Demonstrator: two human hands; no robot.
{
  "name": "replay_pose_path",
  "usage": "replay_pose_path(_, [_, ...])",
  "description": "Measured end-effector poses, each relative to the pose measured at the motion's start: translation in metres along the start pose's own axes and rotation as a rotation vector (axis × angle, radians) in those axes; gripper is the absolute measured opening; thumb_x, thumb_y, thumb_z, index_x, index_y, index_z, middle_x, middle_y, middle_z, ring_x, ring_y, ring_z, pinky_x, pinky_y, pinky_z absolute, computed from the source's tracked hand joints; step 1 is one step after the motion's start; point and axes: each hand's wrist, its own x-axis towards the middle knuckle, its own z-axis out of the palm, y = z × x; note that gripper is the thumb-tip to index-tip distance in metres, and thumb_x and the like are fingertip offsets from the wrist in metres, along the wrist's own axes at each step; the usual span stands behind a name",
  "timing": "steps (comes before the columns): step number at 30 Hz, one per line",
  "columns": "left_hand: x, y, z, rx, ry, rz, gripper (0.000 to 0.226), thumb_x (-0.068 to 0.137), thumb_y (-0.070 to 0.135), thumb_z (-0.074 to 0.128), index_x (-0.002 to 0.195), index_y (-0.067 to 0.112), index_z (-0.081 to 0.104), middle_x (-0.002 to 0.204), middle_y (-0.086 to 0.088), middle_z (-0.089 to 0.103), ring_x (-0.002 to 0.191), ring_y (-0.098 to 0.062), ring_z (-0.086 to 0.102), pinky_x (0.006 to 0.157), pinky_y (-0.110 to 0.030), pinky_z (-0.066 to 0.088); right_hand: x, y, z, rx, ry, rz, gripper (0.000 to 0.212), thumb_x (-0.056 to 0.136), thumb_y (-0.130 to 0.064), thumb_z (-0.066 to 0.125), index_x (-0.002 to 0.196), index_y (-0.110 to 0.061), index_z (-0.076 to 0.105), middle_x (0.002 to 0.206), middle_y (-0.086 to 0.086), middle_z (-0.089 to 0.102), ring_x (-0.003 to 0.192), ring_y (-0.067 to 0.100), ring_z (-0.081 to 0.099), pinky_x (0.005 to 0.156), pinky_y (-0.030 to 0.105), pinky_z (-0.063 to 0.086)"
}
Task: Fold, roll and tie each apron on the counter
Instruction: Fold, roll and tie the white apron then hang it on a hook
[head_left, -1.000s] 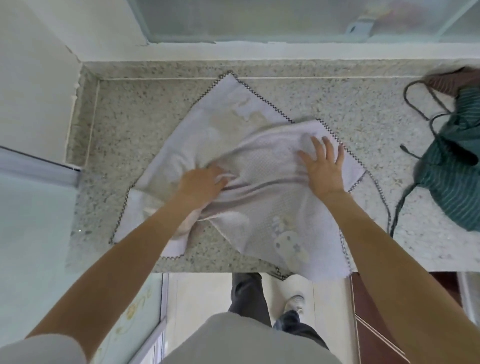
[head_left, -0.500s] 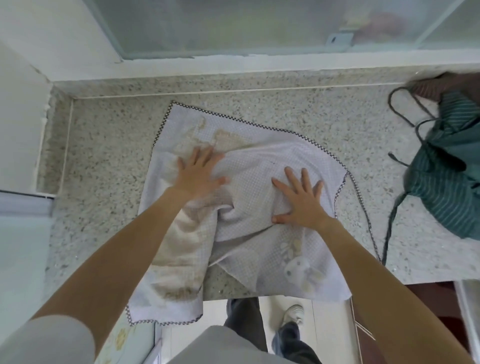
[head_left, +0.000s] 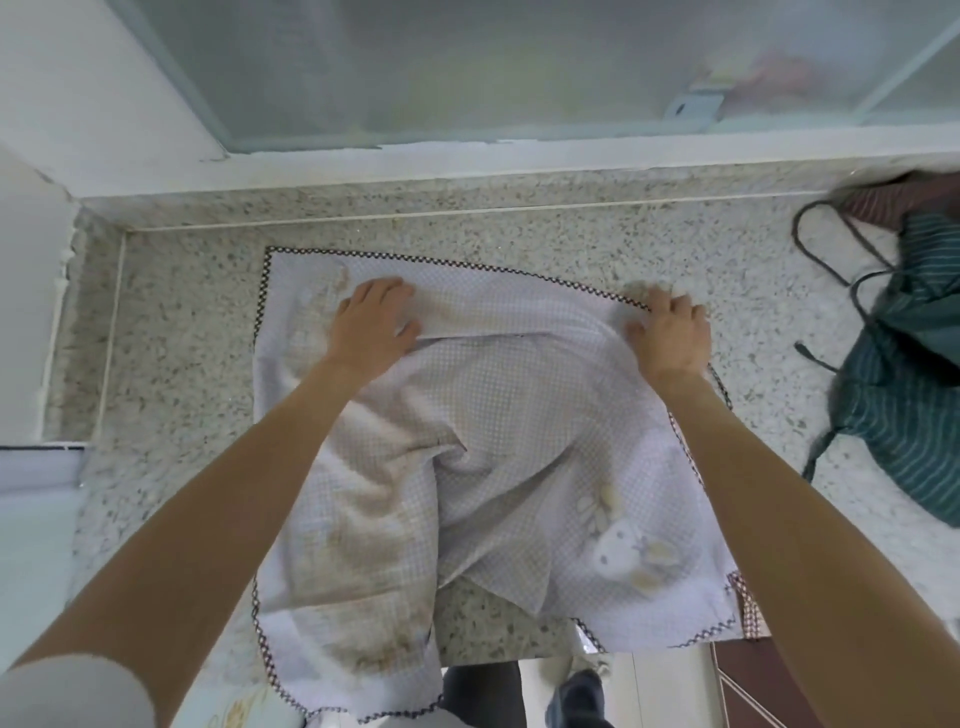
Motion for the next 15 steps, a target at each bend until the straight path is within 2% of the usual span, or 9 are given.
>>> replay_pose_path(2, [0.016, 0.005, 0.004, 0.028, -0.083, -0.026, 0.057, 0.091, 0.043, 0.049, 0.142, 0.020, 0.035, 0.152, 0.001, 0.026, 0.140, -0.021, 0.019, 0.113, -0.044, 0.021, 0.007, 0.001, -0.001, 0.017, -0.042, 0.030, 0.035, 0.096, -0.026, 0.046, 0.123, -0.004, 0.047, 0.118, 0.020, 0.051, 0.102, 0.038, 0.053, 0.075, 0.041, 0.043])
replay_pose_path(4, [0.027, 0.008, 0.006, 0.080, -0.139, -0.041, 0.066, 0.090, 0.054, 0.046, 0.145, 0.023, 0.026, 0.156, 0.002, 0.014, 0.143, -0.019, 0.009, 0.114, -0.049, 0.015, 0.015, -0.003, -0.005, 0.084, 0.009, 0.030, 0.027, 0.096, -0.021, 0.046, 0.117, -0.005, 0.053, 0.114, 0.017, 0.052, 0.091, 0.039, 0.057, 0.066, 0.037, 0.039])
replay_pose_path(7, [0.036, 0.000, 0.008, 0.128, -0.164, -0.087, 0.077, 0.087, 0.066, 0.039, 0.148, 0.026, 0.015, 0.158, 0.005, 0.002, 0.145, -0.017, -0.001, 0.112, -0.058, 0.010, 0.040, -0.017, -0.021, 0.244, 0.116, 0.047, 0.021, 0.095, -0.019, 0.049, 0.110, -0.008, 0.059, 0.114, 0.016, 0.052, 0.088, 0.038, 0.057, 0.068, 0.034, 0.038])
replay_pose_path(11, [0.044, -0.017, 0.010, 0.156, -0.150, -0.131, 0.081, 0.083, 0.072, 0.035, 0.148, 0.031, 0.010, 0.158, 0.009, -0.003, 0.145, -0.018, -0.005, 0.110, -0.064, 0.003, 0.084, -0.039, -0.040, 0.281, 0.166, 0.042, 0.021, 0.091, -0.021, 0.053, 0.106, -0.013, 0.066, 0.109, 0.015, 0.058, 0.093, 0.035, 0.058, 0.074, 0.033, 0.042])
replay_pose_path(15, [0.052, -0.026, 0.014, 0.143, -0.097, -0.190, 0.082, 0.082, 0.074, 0.034, 0.148, 0.033, 0.009, 0.157, 0.009, -0.003, 0.144, -0.015, -0.005, 0.110, -0.064, 0.003, 0.110, -0.059, -0.034, 0.358, 0.153, 0.005, 0.029, 0.090, -0.013, 0.050, 0.117, -0.013, 0.062, 0.119, 0.012, 0.055, 0.100, 0.030, 0.057, 0.078, 0.028, 0.041])
